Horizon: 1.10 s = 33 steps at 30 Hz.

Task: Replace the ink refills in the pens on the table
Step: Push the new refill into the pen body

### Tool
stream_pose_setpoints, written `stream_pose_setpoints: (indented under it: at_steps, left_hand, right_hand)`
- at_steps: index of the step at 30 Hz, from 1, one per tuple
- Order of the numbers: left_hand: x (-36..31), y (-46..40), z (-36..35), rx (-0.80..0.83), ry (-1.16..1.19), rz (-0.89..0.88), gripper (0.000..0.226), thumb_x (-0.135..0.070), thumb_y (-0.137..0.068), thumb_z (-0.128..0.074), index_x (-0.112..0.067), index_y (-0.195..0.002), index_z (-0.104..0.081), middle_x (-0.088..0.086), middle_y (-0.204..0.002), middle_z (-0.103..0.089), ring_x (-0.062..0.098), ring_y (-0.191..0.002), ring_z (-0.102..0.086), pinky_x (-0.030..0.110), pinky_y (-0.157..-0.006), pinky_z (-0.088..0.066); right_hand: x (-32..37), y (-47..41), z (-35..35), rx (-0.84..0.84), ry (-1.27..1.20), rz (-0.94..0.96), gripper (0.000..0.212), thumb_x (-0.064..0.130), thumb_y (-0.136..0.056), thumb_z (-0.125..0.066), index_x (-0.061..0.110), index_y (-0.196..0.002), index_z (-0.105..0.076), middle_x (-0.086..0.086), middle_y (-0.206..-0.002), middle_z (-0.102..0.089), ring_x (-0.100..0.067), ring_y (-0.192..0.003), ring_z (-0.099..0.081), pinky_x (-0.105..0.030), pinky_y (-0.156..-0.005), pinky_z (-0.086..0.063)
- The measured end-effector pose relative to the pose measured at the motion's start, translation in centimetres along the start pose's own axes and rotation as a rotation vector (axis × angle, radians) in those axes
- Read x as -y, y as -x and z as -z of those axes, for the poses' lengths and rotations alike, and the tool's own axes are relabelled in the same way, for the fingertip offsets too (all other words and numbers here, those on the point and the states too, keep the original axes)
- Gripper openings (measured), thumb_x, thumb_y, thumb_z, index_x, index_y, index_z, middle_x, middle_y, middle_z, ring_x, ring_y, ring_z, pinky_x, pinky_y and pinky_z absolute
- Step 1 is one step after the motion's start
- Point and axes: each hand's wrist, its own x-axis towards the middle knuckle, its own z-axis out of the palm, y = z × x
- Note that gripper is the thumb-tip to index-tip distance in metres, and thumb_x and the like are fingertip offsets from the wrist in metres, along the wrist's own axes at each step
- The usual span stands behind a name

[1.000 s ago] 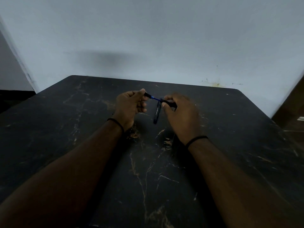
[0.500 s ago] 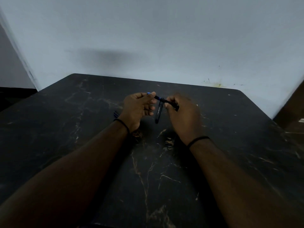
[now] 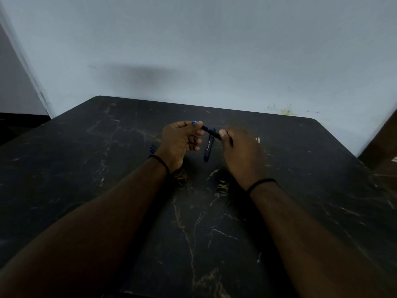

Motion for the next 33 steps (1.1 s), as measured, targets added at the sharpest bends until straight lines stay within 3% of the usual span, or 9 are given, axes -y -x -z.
stream_pose_setpoints:
  at_steps: [5,12,14,16,20,23,26,28,33]
  left_hand:
    - [0.24,-0.15,0.14,0.013,0.009,-0.006,0.011,-0.012,-0.091,-0.066,-0.002,-0.094,-0.068,0.006,-0.071,-0.069,0.011,-0.048,-0.057,0.022,-0.042,-0.047]
    - [0.43,-0.42,0.45,0.029,0.005,-0.014,0.011,-0.013,-0.091,-0.066,-0.003,-0.091,-0.069,0.005,-0.07,-0.069,0.011,-0.048,-0.058,0.021,-0.042,-0.047]
    - [0.55,-0.5,0.47,0.031,0.006,-0.012,0.01,-0.013,-0.091,-0.066,-0.004,-0.091,-0.069,0.005,-0.07,-0.07,0.011,-0.048,-0.058,0.022,-0.042,-0.047]
    - [0.62,-0.56,0.51,0.031,-0.002,-0.009,0.01,-0.014,-0.091,-0.067,-0.004,-0.092,-0.07,0.006,-0.072,-0.071,0.012,-0.049,-0.059,0.022,-0.043,-0.048]
    - [0.62,-0.6,0.58,0.031,-0.003,-0.013,0.011,-0.014,-0.091,-0.067,-0.004,-0.093,-0.069,0.006,-0.073,-0.071,0.012,-0.05,-0.059,0.022,-0.043,-0.048]
    - [0.59,-0.65,0.64,0.022,0.0,-0.012,0.011,-0.014,-0.091,-0.067,-0.004,-0.093,-0.07,0.008,-0.074,-0.07,0.012,-0.05,-0.059,0.022,-0.043,-0.048]
    - [0.68,-0.69,0.61,0.023,0.003,-0.009,0.012,-0.014,-0.091,-0.067,-0.003,-0.094,-0.07,0.007,-0.074,-0.07,0.012,-0.05,-0.059,0.022,-0.043,-0.048]
    - [0.68,-0.68,0.59,0.023,0.007,-0.013,0.011,-0.014,-0.091,-0.067,-0.004,-0.093,-0.07,0.007,-0.073,-0.07,0.012,-0.05,-0.059,0.022,-0.042,-0.048]
    - [0.56,-0.63,0.7,0.016,0.005,-0.008,0.013,-0.015,-0.091,-0.066,-0.003,-0.096,-0.069,0.008,-0.075,-0.069,0.012,-0.051,-0.059,0.022,-0.043,-0.048]
  right_hand:
    - [-0.31,0.09,-0.33,0.023,-0.132,-0.073,0.024,0.031,-0.083,-0.075,0.031,-0.091,-0.052,0.011,-0.087,-0.058,-0.009,-0.077,-0.056,-0.021,-0.06,-0.038]
    - [-0.05,0.01,-0.22,0.043,-0.041,-0.006,0.035,0.037,-0.1,-0.051,0.029,-0.066,-0.047,0.011,-0.065,-0.045,-0.015,-0.067,-0.05,-0.029,-0.064,-0.032]
    - [-0.07,0.08,-0.31,0.045,-0.102,-0.039,0.017,0.042,-0.094,-0.06,0.03,-0.082,-0.058,0.013,-0.075,-0.053,-0.011,-0.072,-0.053,-0.028,-0.063,-0.04]
    - [-0.17,0.28,-0.32,0.034,-0.128,-0.068,0.022,0.034,-0.084,-0.073,0.029,-0.097,-0.056,0.011,-0.087,-0.059,-0.009,-0.077,-0.057,-0.027,-0.064,-0.047]
    - [-0.28,0.24,-0.01,0.027,-0.081,-0.041,0.013,0.026,-0.087,-0.069,0.028,-0.082,-0.057,0.006,-0.081,-0.062,-0.014,-0.075,-0.058,-0.03,-0.065,-0.045]
    - [0.07,0.09,-0.06,0.061,-0.026,-0.014,0.031,0.035,-0.099,-0.053,0.027,-0.069,-0.054,0.008,-0.068,-0.053,-0.016,-0.069,-0.054,-0.031,-0.064,-0.039]
    - [0.2,0.2,-0.04,0.038,-0.124,-0.057,0.012,0.04,-0.089,-0.066,0.033,-0.085,-0.057,0.013,-0.078,-0.059,-0.009,-0.074,-0.057,-0.03,-0.063,-0.046]
    - [0.15,0.4,-0.07,0.023,-0.145,-0.067,0.024,0.029,-0.082,-0.075,0.032,-0.087,-0.052,0.013,-0.083,-0.059,-0.008,-0.077,-0.058,-0.03,-0.066,-0.05]
    - [0.17,0.22,0.1,0.025,-0.085,-0.033,0.015,0.027,-0.095,-0.061,0.025,-0.08,-0.061,0.005,-0.078,-0.061,-0.018,-0.076,-0.059,-0.033,-0.066,-0.044]
